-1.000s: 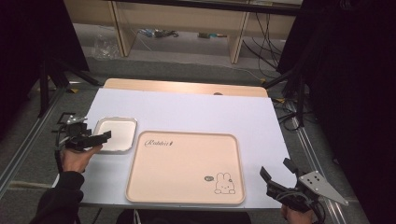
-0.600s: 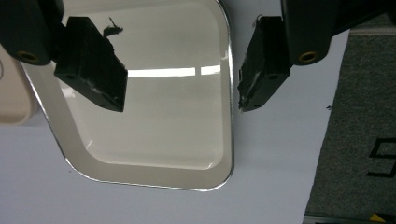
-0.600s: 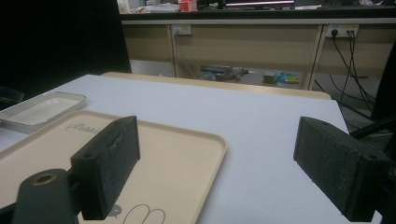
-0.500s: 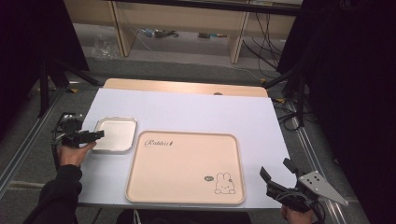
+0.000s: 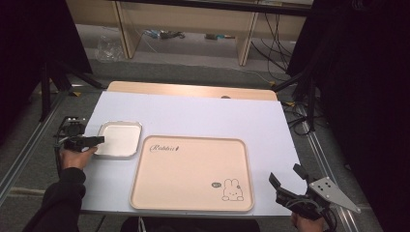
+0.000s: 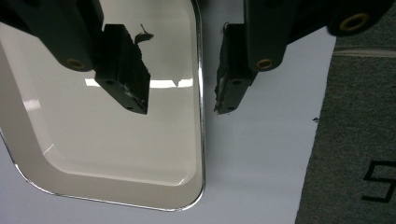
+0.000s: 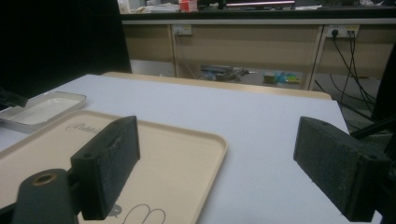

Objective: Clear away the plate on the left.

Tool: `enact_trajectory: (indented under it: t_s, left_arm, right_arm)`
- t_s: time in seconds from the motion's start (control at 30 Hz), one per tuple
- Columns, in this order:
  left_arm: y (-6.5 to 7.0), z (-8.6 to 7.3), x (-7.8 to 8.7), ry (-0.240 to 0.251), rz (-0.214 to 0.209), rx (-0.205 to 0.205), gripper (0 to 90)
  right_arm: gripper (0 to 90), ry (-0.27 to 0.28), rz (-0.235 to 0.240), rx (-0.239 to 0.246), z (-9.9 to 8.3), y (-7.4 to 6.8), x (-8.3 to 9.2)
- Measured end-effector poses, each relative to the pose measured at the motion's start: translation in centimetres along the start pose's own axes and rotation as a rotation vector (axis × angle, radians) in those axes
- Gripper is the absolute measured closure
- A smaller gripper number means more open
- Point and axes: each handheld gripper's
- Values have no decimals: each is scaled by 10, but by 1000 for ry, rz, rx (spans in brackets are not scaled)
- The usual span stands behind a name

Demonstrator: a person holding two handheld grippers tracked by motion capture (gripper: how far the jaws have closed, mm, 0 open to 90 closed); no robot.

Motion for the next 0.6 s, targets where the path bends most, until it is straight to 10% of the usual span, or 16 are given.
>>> enact_trajectory:
  t_s: [0.6]
  left_arm:
    - [-12, 3, -15, 9, -62, 111, 824]
  right_arm:
    - [151, -1, 6, -25, 0, -2, 0]
Point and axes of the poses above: each handheld gripper's, and its own axes: x roughly backward along the jaws, z roughly out of its top, y roughly to its right, and after that the axes turned 8 degrees about -y, right-handed
